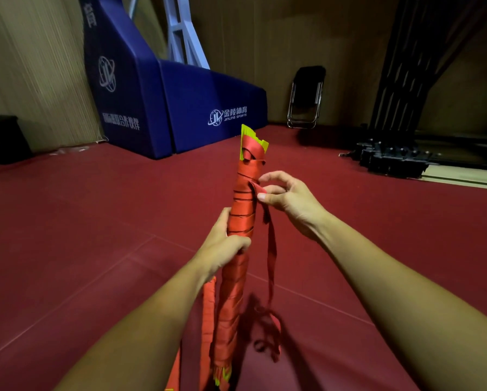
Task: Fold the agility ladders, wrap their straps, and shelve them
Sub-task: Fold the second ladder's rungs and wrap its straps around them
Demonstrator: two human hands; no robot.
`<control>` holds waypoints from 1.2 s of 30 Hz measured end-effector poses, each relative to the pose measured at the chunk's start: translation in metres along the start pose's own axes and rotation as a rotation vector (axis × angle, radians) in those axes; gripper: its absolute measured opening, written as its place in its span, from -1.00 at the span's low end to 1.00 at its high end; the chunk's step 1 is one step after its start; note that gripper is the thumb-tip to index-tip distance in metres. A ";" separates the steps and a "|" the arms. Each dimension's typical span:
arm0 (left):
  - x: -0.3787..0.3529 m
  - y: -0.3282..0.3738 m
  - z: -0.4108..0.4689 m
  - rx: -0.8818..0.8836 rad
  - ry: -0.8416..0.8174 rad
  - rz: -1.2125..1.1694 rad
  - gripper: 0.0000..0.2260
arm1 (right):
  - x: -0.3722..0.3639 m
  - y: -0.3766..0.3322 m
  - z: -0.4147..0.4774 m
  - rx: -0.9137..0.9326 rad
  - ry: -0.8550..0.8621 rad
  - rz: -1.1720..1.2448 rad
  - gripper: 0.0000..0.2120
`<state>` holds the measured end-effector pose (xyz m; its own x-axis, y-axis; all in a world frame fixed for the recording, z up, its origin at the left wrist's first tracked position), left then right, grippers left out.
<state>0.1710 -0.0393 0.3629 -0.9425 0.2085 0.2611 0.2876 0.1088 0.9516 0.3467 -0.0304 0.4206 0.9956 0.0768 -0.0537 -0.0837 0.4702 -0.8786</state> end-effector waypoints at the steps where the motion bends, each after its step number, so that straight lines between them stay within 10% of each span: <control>1: 0.001 0.000 0.000 0.003 -0.006 -0.003 -0.55 | 0.001 0.000 0.001 0.013 0.011 -0.045 -0.72; 6: 0.004 0.004 0.000 0.006 -0.057 0.013 -0.49 | 0.005 0.007 0.000 0.047 -0.081 -0.347 -0.78; 18: 0.003 -0.005 0.013 -0.063 -0.094 0.041 -0.58 | -0.004 0.010 -0.009 -0.031 -0.201 -0.211 -0.80; 23: -0.003 -0.008 0.015 -0.092 0.086 0.311 -0.21 | -0.015 0.007 -0.004 0.028 -0.064 -0.254 -0.88; 36: -0.001 -0.012 0.018 -0.085 0.038 0.119 -0.46 | -0.007 0.004 -0.003 0.035 -0.188 -0.086 -0.58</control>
<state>0.1712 -0.0234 0.3487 -0.9087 0.1779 0.3776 0.3841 0.0023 0.9233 0.3399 -0.0317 0.4161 0.9741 0.1958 0.1130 -0.0033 0.5120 -0.8590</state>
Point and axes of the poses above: each hand's wrist, its own z-axis towards the middle knuckle, its own x-axis out of the back of the hand, y = z × x, the point moved 1 cm from there along z, towards the middle knuckle, and after that the axes turned 14 degrees about x, right-handed, at the moved point
